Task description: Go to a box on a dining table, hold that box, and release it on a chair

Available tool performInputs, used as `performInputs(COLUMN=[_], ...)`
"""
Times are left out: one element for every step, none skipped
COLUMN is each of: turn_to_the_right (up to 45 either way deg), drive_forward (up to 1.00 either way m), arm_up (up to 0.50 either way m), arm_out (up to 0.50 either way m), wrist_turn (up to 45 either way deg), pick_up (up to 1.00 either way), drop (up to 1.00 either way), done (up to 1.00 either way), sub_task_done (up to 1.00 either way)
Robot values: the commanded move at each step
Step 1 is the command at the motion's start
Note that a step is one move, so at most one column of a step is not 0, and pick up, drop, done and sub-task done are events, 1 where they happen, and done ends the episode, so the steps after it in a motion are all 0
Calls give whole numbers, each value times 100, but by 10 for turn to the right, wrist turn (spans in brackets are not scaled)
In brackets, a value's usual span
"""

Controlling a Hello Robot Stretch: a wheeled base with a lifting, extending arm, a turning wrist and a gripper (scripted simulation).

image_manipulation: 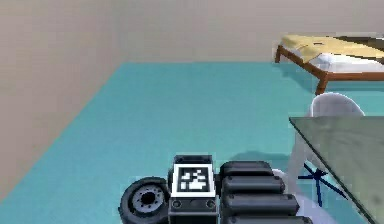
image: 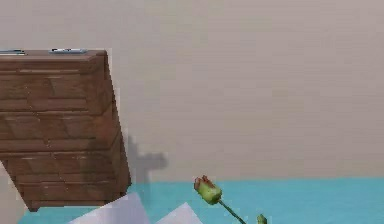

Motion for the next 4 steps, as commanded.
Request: performInputs(turn_to_the_right=[0, 450, 420, 0], drive_forward=[30, 0, 0, 70], arm_up=[0, 0, 0, 0], arm_out=[0, 0, 0, 0], wrist_turn=[0, 0, 0, 0], pick_up=[0, 0, 0, 0], drop=[0, 0, 0, 0], done=[0, 0, 0, 0], sub_task_done=[0, 0, 0, 0])
